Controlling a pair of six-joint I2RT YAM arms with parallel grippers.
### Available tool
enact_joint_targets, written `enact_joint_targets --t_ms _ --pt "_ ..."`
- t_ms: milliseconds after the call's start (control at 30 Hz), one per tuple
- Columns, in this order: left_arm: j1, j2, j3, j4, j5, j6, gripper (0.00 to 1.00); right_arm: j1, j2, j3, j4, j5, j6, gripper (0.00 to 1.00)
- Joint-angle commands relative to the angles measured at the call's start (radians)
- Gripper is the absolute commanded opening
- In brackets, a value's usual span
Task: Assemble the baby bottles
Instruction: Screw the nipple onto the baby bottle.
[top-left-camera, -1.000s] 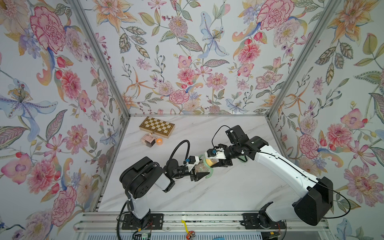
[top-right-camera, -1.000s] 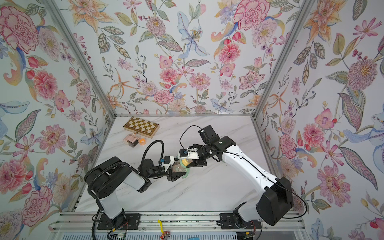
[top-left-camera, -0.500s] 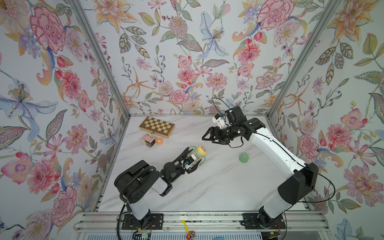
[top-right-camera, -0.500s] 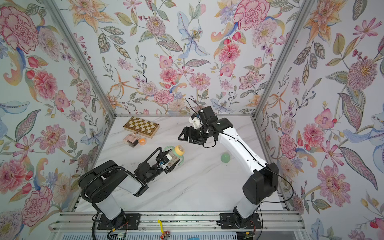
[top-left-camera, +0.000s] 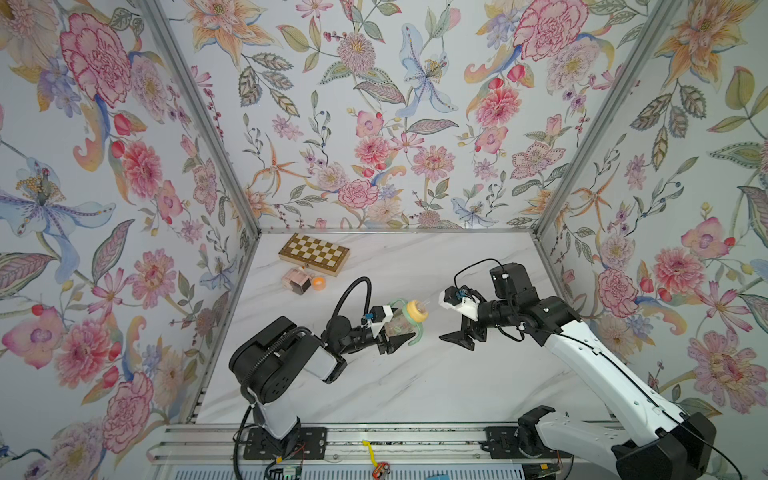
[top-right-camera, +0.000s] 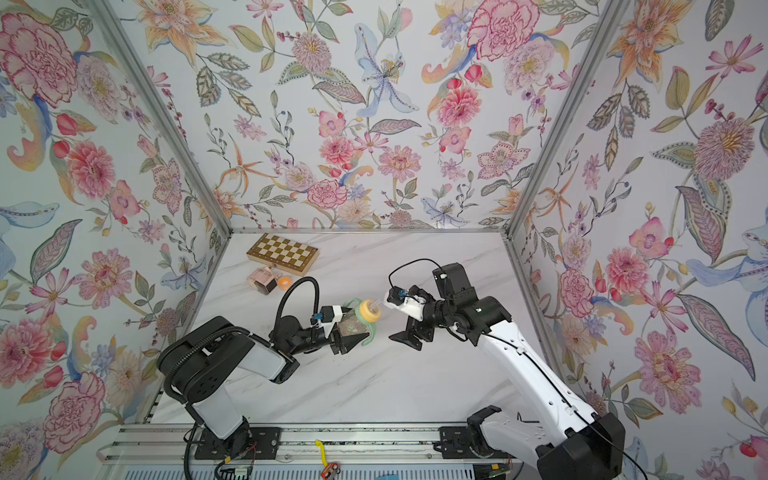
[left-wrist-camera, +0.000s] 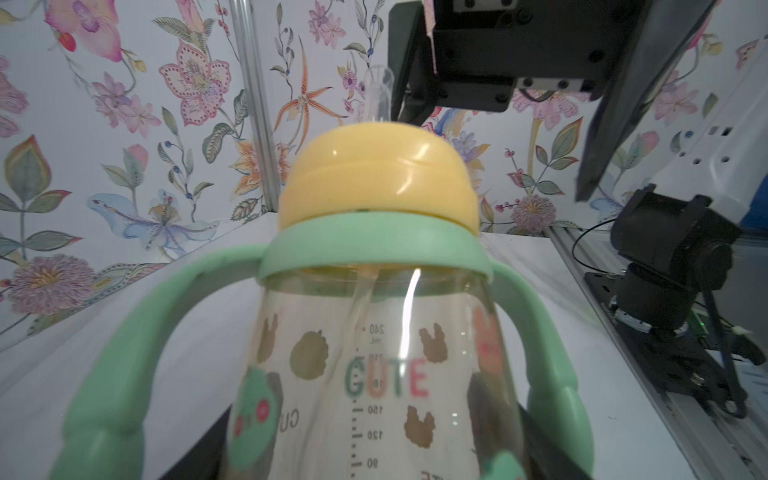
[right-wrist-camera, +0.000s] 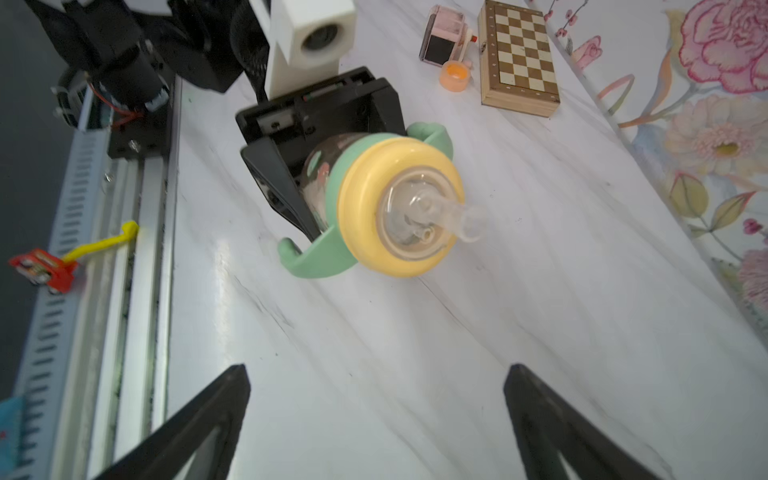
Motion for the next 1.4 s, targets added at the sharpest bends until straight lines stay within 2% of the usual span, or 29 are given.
enact_joint_targets --t_ms 0,67,267,467,800,1000,1200,1367 --pt "0.006 0.034 0.034 0.272 0.143 -0.099 0.00 0.041 0.012 0.010 0.092 0.077 -0.444 0.97" --pt "0.003 0.045 0.039 0.272 0.151 -0.108 0.00 0.091 0.019 -0.006 0.132 0.138 -0.495 0.97" --pt "0.004 0.052 0.044 0.272 0.172 -0.113 0.00 0.152 0.057 -0.025 0.209 0.200 -0.584 0.96" --pt "0.004 0.060 0.047 0.272 0.188 -0.121 0.00 0.162 0.109 0.043 0.155 0.160 -0.613 0.93" --pt "0.004 0.072 0.051 0.271 0.203 -0.127 0.00 0.208 0.171 0.111 0.045 0.121 -0.632 0.75" --pt "0.004 0.081 0.061 0.270 0.215 -0.145 0.00 0.235 0.193 0.132 0.004 0.107 -0.636 0.70" --pt "0.007 0.080 0.061 0.271 0.216 -0.144 0.00 0.238 0.202 0.132 -0.013 0.104 -0.610 0.52" --pt "0.014 0.075 0.060 0.270 0.194 -0.129 0.00 0.239 0.202 0.149 -0.040 0.070 -0.550 0.45"
